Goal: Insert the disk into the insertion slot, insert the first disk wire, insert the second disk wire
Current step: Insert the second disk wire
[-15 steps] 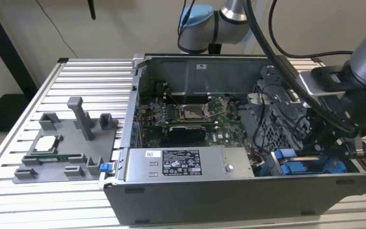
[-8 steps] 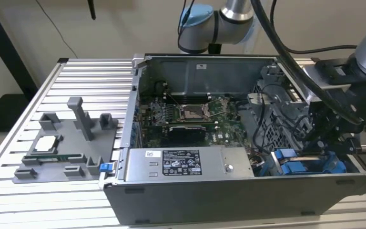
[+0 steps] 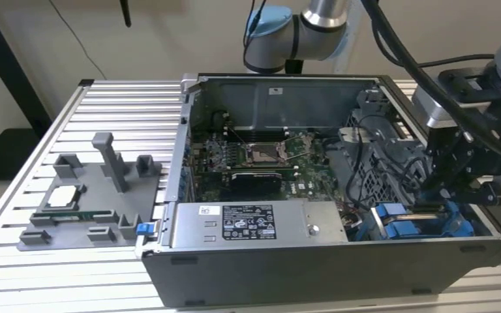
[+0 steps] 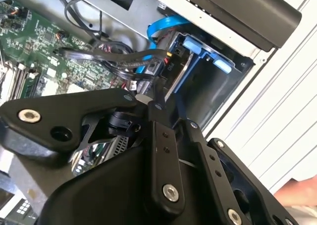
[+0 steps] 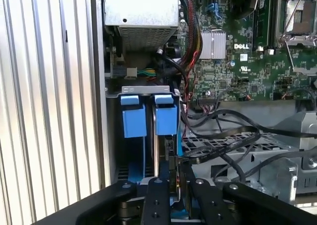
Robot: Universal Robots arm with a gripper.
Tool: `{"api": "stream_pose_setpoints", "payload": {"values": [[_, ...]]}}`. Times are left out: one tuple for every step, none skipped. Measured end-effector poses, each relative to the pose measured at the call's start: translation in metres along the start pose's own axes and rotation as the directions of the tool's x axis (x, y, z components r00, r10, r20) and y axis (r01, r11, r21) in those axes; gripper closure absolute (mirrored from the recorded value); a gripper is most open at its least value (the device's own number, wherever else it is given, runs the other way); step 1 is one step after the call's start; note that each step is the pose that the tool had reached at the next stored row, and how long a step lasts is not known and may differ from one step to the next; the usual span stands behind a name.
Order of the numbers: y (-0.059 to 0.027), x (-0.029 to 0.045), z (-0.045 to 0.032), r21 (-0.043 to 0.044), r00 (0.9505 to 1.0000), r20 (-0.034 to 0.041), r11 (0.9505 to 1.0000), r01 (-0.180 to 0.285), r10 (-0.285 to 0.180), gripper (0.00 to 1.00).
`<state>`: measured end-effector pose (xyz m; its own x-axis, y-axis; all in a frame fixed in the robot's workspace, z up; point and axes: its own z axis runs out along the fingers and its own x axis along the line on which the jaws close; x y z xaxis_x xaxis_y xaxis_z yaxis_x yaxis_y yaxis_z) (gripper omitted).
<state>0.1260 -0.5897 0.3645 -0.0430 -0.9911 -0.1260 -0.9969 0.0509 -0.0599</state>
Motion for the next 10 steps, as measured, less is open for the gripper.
{"api": "stream_pose_setpoints", "payload": {"values": [[0.0000, 0.0000, -0.0004, -0.0028, 1.0000, -0.0074, 1.0000, 0.000, 0.000, 0.00], [-0.0001, -0.0001, -0.0008, -0.0055, 0.9999, -0.0145, 1.0000, 0.000, 0.000, 0.00], [-0.0001, -0.0002, -0.0012, -0.0082, 0.9998, -0.0212, 1.0000, 0.000, 0.000, 0.00], [-0.0001, -0.0002, -0.0019, -0.0107, 0.9996, -0.0268, 0.9999, 0.000, 0.000, 0.00], [-0.0001, -0.0003, -0.0027, -0.0133, 0.9995, -0.0313, 0.9999, 0.000, 0.000, 0.00], [-0.0002, -0.0005, -0.0037, -0.0163, 0.9994, -0.0350, 0.9999, 0.000, 0.000, 0.00], [-0.0003, -0.0008, -0.0046, -0.0196, 0.9993, -0.0379, 0.9998, 0.000, 0.000, 0.00], [-0.0003, -0.0011, -0.0058, -0.0233, 0.9992, -0.0402, 0.9997, -0.001, 0.000, 0.00], [-0.0004, -0.0014, -0.0073, -0.0263, 0.9991, -0.0418, 0.9997, -0.001, 0.000, 0.00], [-0.0006, -0.0018, -0.0094, -0.0288, 0.9991, -0.0427, 0.9996, -0.001, 0.000, 0.00]]}}
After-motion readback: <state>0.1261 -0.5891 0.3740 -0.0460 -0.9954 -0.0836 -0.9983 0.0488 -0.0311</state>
